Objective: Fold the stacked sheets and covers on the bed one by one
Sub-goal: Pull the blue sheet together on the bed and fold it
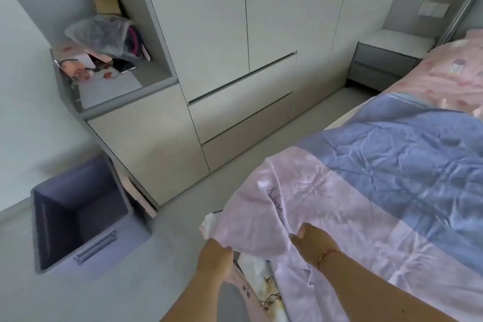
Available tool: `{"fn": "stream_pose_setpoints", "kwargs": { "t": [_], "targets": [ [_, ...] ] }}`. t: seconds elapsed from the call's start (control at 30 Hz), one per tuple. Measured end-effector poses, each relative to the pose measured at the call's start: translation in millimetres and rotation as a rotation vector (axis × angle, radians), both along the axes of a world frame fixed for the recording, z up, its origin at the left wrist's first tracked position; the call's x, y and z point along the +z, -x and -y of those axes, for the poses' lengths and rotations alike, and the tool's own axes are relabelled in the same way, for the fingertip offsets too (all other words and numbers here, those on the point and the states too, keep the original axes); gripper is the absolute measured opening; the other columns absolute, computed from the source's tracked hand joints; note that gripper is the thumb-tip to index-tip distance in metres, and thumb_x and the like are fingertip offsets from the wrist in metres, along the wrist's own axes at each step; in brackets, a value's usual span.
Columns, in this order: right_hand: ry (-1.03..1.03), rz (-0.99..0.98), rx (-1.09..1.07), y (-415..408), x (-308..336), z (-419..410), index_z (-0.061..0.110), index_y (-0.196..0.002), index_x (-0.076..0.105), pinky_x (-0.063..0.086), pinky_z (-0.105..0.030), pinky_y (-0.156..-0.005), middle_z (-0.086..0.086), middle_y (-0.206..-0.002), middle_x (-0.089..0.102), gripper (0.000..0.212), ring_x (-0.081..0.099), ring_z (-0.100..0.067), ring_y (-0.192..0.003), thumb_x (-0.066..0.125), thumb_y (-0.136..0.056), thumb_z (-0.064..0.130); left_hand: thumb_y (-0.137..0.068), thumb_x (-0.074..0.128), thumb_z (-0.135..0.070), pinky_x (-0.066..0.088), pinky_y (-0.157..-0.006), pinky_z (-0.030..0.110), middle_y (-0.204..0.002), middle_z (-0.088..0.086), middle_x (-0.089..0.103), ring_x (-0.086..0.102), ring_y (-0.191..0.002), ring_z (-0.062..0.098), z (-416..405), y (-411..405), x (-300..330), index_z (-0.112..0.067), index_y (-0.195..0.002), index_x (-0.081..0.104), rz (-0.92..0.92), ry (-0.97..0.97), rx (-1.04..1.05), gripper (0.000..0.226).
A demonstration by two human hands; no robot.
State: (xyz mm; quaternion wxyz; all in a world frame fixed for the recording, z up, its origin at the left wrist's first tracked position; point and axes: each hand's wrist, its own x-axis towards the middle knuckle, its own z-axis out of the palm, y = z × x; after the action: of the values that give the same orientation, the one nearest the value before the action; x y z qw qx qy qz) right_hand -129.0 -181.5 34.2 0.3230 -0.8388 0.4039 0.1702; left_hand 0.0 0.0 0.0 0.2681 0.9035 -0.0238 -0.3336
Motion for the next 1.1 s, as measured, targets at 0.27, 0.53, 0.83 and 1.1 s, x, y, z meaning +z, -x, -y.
{"fn": "stream_pose_setpoints", "kwargs": {
  "t": [0.27,0.53,0.83,1.1],
  "targets": [
    [-0.162,-0.11,-0.13,-27,-71,-22,0.014,-0.127,0.035,0.049,-0.027,-0.078,-0.004,-0.112,0.056,0.056,0.055,-0.022,-0.1,0.061,-0.08,0.029,-0.094,0.054,-0.006,0.047,-0.089,0.036,-0.099,0.016,0.054,0.054,-0.092,0.029,0,-36,-71,0.001,-0.096,0.053,-0.513,0.435,0.77,0.008],
    [-0.406,-0.088,0.123,-47,-83,-24,0.018,-0.109,0.063,0.043,-0.015,-0.072,0.004,-0.097,0.061,0.029,0.056,-0.011,-0.088,0.059,-0.081,0.012,-0.095,0.06,-0.011,0.052,-0.055,0.023,-0.066,0.005,0.068,0.067,-0.06,0.013,29,-99,-54,-0.007,-0.092,0.059,-0.468,0.774,1.139,0.006],
    [-0.567,0.463,-0.811,-59,-16,53,0.009,-0.088,0.055,0.033,-0.026,-0.054,-0.01,-0.068,0.052,0.039,0.045,-0.02,-0.056,0.038,-0.1,0.042,-0.074,0.076,-0.03,0.027,-0.062,0.028,-0.075,0.005,0.041,0.033,-0.072,0.018,80,-71,43,-0.003,-0.083,0.067,-0.306,0.791,-0.225,0.03],
    [-0.626,0.548,-0.371,-67,33,45,0.038,-0.123,0.055,0.044,-0.029,-0.071,-0.004,-0.091,0.053,0.037,0.052,-0.015,-0.075,0.026,-0.101,0.043,-0.09,0.065,-0.014,0.034,-0.049,0.018,-0.058,-0.006,0.053,0.053,-0.051,0.013,61,-17,82,-0.013,-0.079,0.068,-0.26,0.546,-0.485,0.012]
  ]
}}
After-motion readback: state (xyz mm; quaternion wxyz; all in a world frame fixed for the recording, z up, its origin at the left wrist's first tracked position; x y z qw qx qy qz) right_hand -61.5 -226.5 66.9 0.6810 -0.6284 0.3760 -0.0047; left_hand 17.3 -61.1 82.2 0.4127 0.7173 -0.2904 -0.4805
